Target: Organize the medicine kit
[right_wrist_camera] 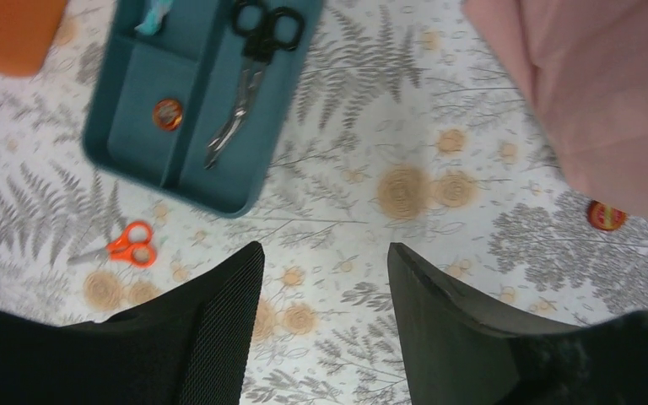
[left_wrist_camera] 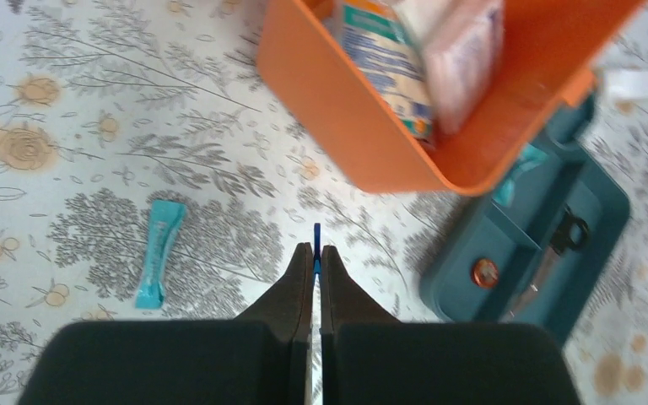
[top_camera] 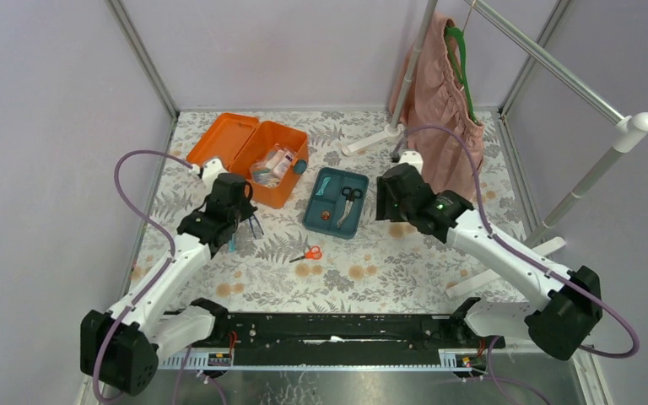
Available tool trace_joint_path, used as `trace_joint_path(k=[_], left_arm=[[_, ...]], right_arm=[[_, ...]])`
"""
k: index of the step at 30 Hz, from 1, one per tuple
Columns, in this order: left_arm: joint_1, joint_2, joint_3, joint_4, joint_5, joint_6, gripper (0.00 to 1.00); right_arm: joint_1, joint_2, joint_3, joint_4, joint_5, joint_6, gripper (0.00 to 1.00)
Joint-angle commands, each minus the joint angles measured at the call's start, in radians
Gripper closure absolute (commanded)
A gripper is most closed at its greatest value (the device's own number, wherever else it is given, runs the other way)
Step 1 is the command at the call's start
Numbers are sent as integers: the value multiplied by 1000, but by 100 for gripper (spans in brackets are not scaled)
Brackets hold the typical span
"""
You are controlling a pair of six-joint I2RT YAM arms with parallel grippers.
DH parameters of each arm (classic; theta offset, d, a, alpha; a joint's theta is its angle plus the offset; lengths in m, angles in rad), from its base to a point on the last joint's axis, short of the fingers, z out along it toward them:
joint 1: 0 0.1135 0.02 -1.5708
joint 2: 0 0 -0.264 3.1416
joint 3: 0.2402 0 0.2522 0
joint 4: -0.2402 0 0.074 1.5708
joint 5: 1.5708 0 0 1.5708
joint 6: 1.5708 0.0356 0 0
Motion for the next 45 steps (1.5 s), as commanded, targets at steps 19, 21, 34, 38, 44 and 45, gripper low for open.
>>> trace_joint_path(k=[19,21,34,38,44,45], left_arm=[[-472,351,450,-9,47,154,100],[-473,416,486,16,67,194,100],[-443,818,695,160,218,394,100],[-424,904,733,186,258,395,100],[-403,1008,782,206,263,386,100],[-398,1018,785,213,273,383,100]], right_arm=[[-426,-202,-231,35,-181,13,30],[-428,-214,-247,38,-191,20,30],[-429,-287,-309,26,-219,4,28],[-428,-308,-317,15,-227,-6,28],[-430,-332,-332,11,-241,-9,28],[-429,-333,-332,10,-245,-9,28]])
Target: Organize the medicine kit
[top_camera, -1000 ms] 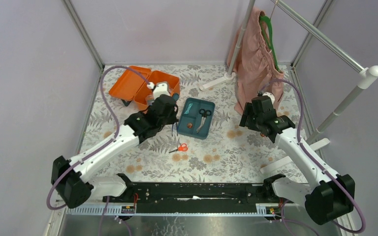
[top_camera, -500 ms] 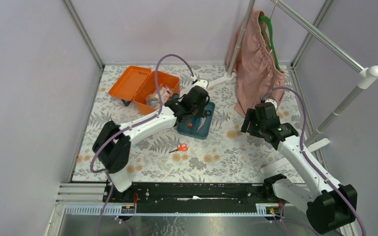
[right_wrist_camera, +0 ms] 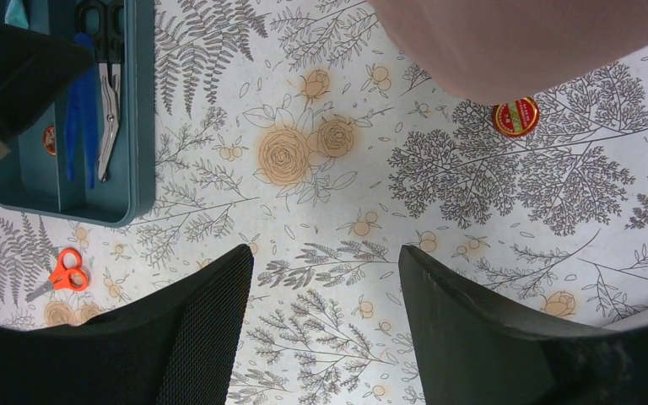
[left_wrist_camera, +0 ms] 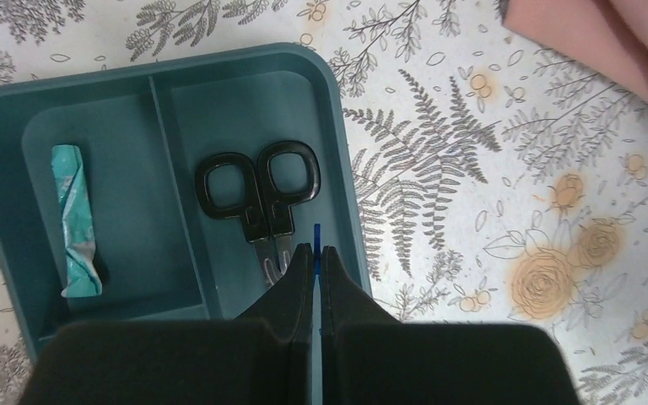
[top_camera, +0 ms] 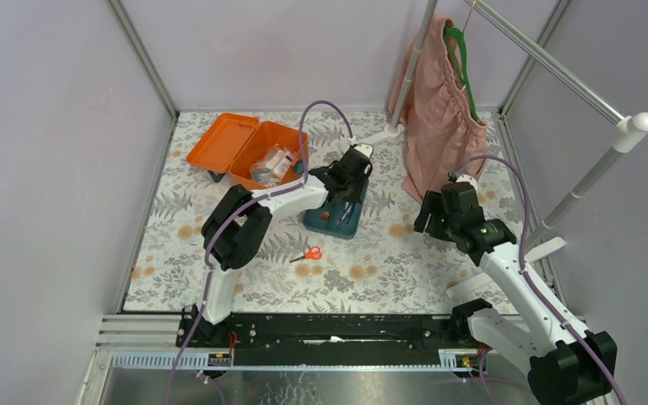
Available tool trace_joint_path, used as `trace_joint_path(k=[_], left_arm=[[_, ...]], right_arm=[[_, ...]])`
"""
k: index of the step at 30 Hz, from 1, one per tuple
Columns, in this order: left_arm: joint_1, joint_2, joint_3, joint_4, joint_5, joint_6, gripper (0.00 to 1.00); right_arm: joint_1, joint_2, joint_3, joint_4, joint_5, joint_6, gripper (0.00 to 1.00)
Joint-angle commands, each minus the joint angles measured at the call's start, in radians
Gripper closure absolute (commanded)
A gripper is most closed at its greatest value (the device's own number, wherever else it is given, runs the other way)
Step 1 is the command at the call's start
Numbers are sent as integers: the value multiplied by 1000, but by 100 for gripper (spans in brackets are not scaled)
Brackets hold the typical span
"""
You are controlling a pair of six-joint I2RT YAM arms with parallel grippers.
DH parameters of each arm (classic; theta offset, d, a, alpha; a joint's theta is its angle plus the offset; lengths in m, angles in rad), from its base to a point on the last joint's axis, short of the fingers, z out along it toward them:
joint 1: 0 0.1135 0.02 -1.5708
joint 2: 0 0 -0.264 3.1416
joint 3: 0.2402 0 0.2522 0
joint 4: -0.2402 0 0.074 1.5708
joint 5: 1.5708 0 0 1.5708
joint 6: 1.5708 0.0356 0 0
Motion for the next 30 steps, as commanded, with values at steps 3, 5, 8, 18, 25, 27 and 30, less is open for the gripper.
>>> trace_joint_path(k=[3,5,8,18,25,27,30], left_arm=[[30,64,34,84,34,22,100],[33,73,26,93,32,29,100],[37,71,3,124,38,35,100],[41,24,13,114,37,31,66],[49,-132,-56,106,-3,8,63],[59,-213,-113,95,-26,-11,62],[80,-376,-258,83,-77,-64,60]], right_arm=[[-4,-26,-6,-9,-36,-17,28],[-4,-29,-4,-10,-42,-22,27],[-5,-35,-5,-9,-46,-29,27],[-4,-33,-8,-14,-16,-8,27],[-5,-31,-33,16,-32,19,27],[-4,-5,-36,26,-57,23,27],[-5,27,-34,32,-72,34,26]])
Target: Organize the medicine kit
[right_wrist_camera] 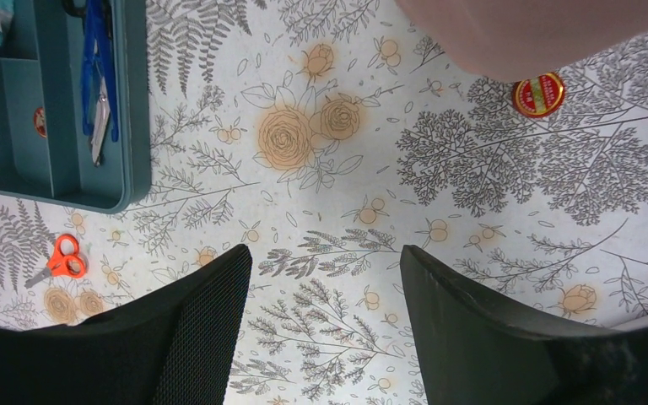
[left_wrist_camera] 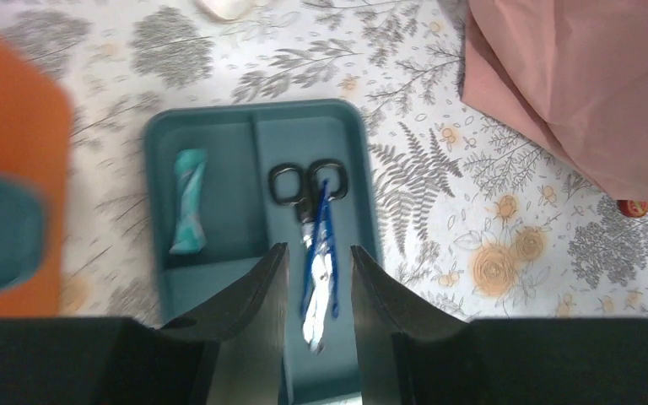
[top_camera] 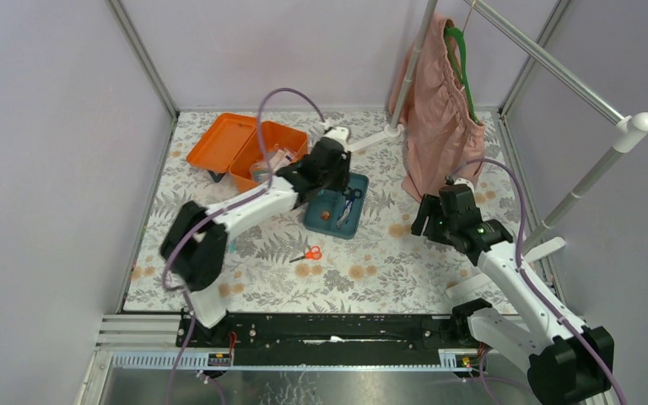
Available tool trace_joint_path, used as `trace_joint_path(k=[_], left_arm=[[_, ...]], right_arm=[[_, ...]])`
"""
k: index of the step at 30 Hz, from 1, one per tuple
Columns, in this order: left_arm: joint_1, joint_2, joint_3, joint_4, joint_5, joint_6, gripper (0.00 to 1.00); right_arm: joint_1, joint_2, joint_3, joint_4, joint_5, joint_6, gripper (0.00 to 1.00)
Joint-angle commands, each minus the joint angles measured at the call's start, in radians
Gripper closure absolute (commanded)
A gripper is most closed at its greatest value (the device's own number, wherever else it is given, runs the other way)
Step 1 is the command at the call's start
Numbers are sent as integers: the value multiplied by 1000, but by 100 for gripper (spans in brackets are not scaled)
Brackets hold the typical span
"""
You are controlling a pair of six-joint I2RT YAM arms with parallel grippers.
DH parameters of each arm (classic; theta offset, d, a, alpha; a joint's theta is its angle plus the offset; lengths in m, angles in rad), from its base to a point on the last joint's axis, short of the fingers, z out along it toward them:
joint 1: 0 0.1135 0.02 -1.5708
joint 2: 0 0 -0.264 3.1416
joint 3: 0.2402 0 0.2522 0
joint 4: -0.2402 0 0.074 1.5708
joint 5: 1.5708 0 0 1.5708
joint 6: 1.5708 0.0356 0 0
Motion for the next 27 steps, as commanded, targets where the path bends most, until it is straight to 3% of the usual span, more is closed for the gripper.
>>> trace_joint_path(k=[1,5,9,12,18,21,25,27], left_arm=[[39,-231,-198,4,-97,-83,59],[65,-493,-441,-54,-180,-185,56],[105,-673,-571,-159,-273,-335,53],[200,-742,-628,-218,-276,-431,47],[478,-723,-696,-240,-144,-529,42],[508,-680,-685,-259,-207,-544,37],[521,-579,-651,-297,-280,-556,19],[524,-544,-647,-308,-286,-570,17]], right_arm=[[-5,33,-7,36,-38,23,26],[-4,37,-24,79,-44,33,26],[-5,66,-17,86,-50,34,26],[-5,78,-18,94,-55,32,26],[-4,85,-17,101,-80,29,26],[-5,82,-20,103,-88,28,26],[-4,84,-26,114,-112,30,26],[-4,86,-27,119,-124,32,26]])
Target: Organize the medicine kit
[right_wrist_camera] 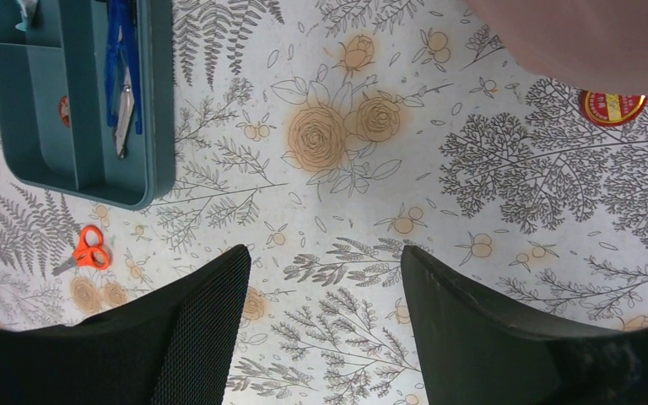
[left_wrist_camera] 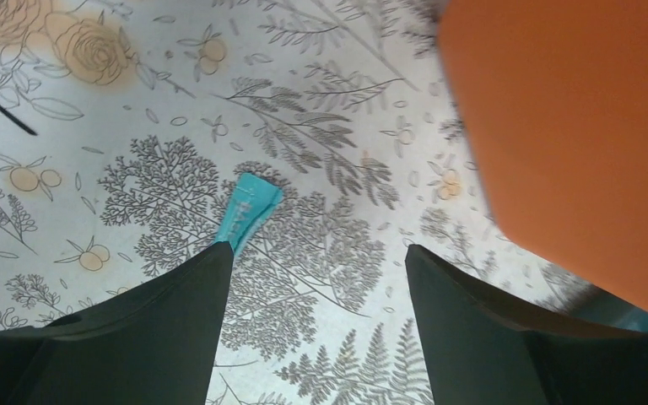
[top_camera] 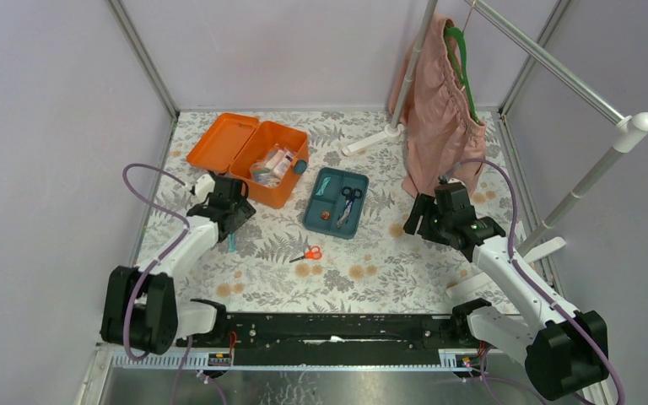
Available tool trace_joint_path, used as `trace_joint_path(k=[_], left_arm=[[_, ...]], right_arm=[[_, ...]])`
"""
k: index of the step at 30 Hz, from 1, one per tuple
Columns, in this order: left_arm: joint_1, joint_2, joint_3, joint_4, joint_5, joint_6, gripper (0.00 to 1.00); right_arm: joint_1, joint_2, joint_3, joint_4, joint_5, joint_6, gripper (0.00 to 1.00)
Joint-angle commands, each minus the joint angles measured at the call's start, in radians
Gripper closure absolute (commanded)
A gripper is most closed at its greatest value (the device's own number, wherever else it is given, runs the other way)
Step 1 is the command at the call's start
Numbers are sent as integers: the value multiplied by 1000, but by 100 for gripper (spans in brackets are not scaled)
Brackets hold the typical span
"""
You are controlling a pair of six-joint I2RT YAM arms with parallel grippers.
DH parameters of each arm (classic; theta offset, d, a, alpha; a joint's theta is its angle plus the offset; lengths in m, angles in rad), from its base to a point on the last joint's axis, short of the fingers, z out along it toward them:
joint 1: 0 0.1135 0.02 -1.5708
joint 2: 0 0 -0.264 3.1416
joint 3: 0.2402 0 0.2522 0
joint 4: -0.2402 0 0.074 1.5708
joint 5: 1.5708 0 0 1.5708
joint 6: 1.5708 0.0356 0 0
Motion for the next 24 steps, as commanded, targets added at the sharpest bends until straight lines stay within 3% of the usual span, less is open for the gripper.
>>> trace_joint_path(k=[1,6,12,24], left_arm=[[14,71,23,-54,-67,-56,16],[25,86,-16,-41,-89,-99,18],[47,124,-20,-19,-118,-81,28],[54,173,-84,84,-5,-18,39]], right_arm=[[-5,5,-2,33,-49,7,26],[-3,3,-3,39,-60,13,26],[-4,3,-10,47,-74,18,26],[-4,14,0,53,-79,22,26]])
